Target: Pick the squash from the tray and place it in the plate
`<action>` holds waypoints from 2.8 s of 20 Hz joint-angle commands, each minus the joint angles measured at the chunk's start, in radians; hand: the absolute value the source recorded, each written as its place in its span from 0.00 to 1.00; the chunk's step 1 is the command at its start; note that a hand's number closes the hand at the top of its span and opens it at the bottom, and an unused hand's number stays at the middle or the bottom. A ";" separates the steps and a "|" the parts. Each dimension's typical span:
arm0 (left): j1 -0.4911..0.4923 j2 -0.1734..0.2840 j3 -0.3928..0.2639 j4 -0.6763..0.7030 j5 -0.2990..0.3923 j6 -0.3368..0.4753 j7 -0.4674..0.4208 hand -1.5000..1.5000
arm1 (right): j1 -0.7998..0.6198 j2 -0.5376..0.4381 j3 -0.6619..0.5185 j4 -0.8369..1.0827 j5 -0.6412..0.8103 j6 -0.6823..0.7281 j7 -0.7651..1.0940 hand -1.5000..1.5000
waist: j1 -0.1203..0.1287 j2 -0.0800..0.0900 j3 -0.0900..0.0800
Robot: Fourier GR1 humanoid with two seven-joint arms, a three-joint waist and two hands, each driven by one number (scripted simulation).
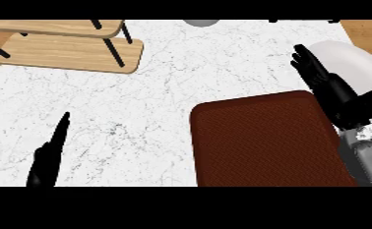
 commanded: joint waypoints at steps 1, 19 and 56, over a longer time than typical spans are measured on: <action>-0.049 -0.010 0.017 -0.012 -0.011 0.008 0.047 0.50 | -0.008 -0.049 0.011 -0.119 -0.048 0.126 0.056 1.00 | -0.014 0.019 0.002; 0.134 0.010 0.044 -0.338 0.082 0.050 0.190 0.50 | 0.076 -0.175 0.383 -0.356 0.223 0.430 -0.405 0.00 | -0.103 0.026 0.008; -0.069 -0.185 0.017 -0.226 -0.115 -0.001 0.334 0.50 | 0.178 -0.267 0.568 -0.626 1.296 0.697 -0.171 0.00 | -0.006 0.021 0.002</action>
